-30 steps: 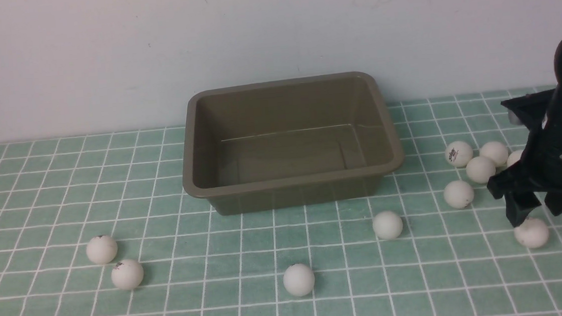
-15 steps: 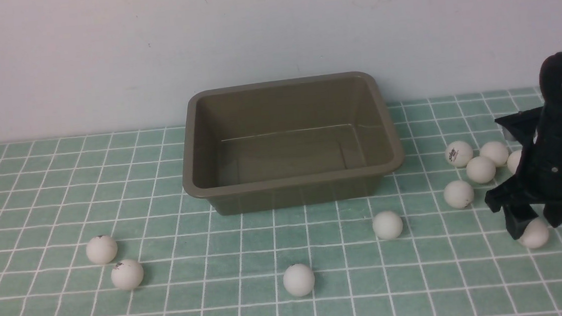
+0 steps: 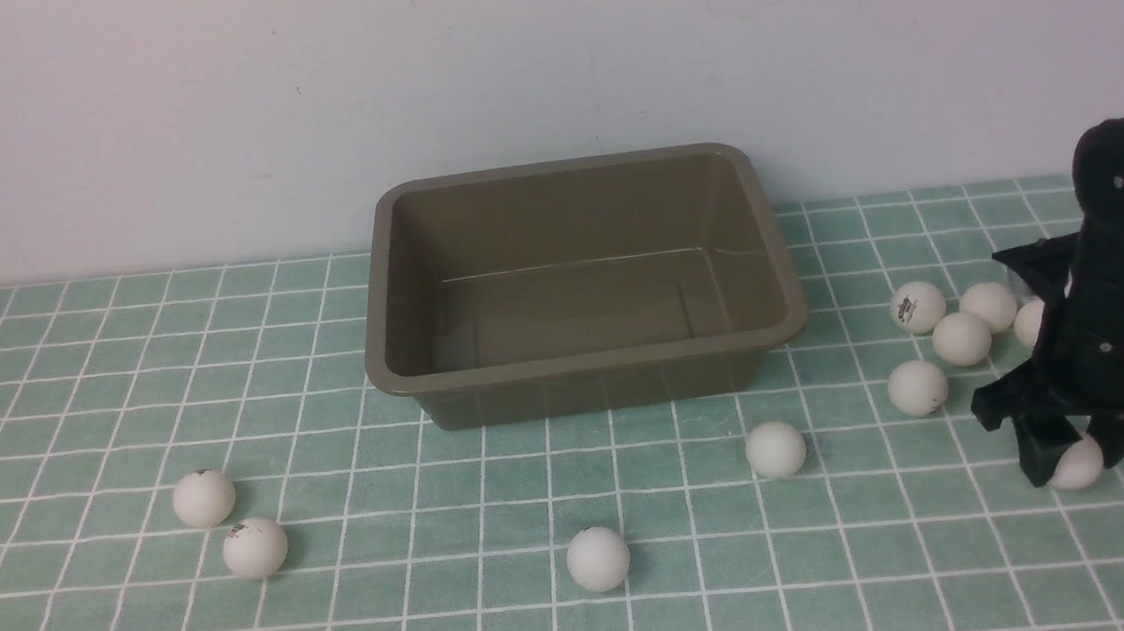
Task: Put the table tennis balls in the box on the green coffee tablecloth.
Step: 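Reach for and grasp a ping pong ball on the table, then release the ping pong ball into the bin and lift the gripper away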
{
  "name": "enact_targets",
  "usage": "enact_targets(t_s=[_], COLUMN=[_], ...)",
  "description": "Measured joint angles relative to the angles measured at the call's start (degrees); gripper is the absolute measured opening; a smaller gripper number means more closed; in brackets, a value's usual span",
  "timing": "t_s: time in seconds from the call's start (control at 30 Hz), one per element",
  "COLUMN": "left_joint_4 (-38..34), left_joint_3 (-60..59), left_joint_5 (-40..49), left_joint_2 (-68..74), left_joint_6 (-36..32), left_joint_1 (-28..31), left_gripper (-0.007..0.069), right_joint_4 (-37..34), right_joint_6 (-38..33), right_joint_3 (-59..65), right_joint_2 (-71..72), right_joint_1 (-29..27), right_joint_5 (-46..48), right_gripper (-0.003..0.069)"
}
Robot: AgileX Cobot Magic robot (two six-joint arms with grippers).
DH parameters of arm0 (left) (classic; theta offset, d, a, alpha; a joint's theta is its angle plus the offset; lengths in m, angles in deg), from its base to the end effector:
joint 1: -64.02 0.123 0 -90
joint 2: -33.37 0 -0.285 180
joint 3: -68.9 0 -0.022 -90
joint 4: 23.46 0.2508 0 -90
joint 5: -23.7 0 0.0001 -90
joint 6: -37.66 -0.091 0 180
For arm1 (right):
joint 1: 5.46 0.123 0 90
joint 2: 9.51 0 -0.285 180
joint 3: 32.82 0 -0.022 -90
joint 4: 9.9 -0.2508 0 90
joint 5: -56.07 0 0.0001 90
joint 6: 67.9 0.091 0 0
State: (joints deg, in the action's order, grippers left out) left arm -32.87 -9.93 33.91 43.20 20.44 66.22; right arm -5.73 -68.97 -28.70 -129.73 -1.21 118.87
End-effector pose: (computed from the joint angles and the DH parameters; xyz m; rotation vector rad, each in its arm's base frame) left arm 0.0594 -0.0004 0.1856 0.1080 1.7210 0.1061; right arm 0.3511 0.0202 0.1559 0.1962 -3.0108 0.0997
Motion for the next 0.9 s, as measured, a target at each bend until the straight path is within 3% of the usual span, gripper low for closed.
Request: enact_targets(t_s=[0.3, 0.63, 0.7, 0.9], left_joint_4=[0.0, 0.0, 0.0, 0.0], left_joint_3=[0.0, 0.0, 0.0, 0.0], left_joint_5=[0.0, -0.04, -0.04, -0.04], left_joint_2=[0.0, 0.0, 0.0, 0.0], left_joint_6=[0.0, 0.0, 0.0, 0.0], left_joint_1=[0.0, 0.0, 0.0, 0.0], left_gripper=[-0.0004, -0.0004, -0.0004, -0.0004], right_joint_4=[-1.86, -20.08, -26.21, -30.46], right_joint_6=[-0.35, -8.75, -12.76, -16.69], right_joint_3=[-8.76, -24.57, -27.9, -32.09], right_joint_2=[0.0, 0.8, 0.73, -3.21], right_joint_1=[0.0, 1.28, 3.53, 9.91], right_joint_5=[6.48, 7.38, 7.46, 2.11], right_gripper=[0.0367, 0.0367, 0.0367, 0.0367])
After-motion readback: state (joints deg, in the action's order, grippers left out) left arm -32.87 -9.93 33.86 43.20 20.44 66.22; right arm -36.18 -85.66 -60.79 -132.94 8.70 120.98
